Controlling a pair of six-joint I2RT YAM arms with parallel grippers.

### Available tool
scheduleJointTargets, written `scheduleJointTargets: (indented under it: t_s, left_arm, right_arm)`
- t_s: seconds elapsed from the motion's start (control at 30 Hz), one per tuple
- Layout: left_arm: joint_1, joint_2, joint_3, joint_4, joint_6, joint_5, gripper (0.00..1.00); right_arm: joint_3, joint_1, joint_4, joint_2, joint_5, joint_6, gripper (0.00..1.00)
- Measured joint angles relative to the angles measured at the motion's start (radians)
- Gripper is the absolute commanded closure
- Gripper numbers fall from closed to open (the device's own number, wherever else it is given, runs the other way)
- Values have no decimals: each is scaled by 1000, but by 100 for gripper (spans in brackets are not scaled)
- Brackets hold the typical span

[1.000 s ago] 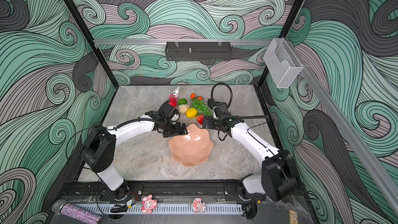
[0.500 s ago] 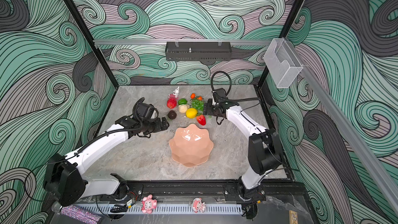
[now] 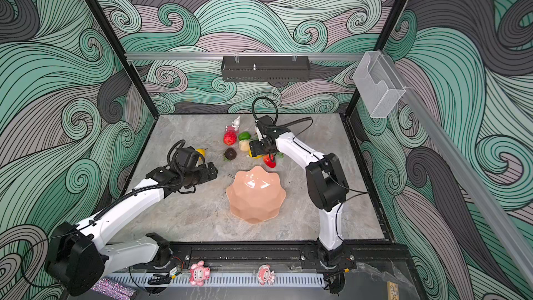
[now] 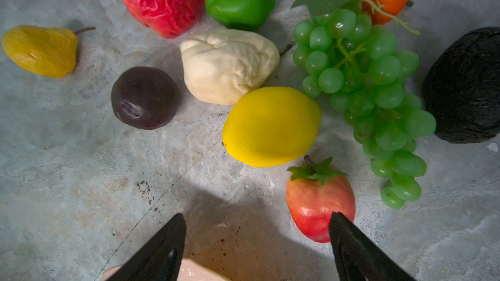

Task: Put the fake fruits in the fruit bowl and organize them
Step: 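Reach the right gripper over the fruit pile to the cream pear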

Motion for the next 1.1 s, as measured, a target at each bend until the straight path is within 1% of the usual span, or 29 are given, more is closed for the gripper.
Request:
scheduleJointTargets:
  t_s: [0.23,0.47,0.73,0.9,1.1]
  left_arm:
    - [0,-3,-19,18,-8,-15,3]
    - [0,-3,-19,17,-16,-39,3]
    - [0,-3,-19,18,-19,-44,3]
    - [0,-1,-19,18,-20,-45,3]
    - [0,-1,-19,18,-20,-48,3]
  right_arm:
    - [154,44,-30,108,23,-40,14]
    - [303,67,-37,212,54,-38,14]
    - [434,72,-43,336,105,-27,12]
    - [520,72,-66,411,123,-23,12]
    - [579,72,-89,464,126,-15,17]
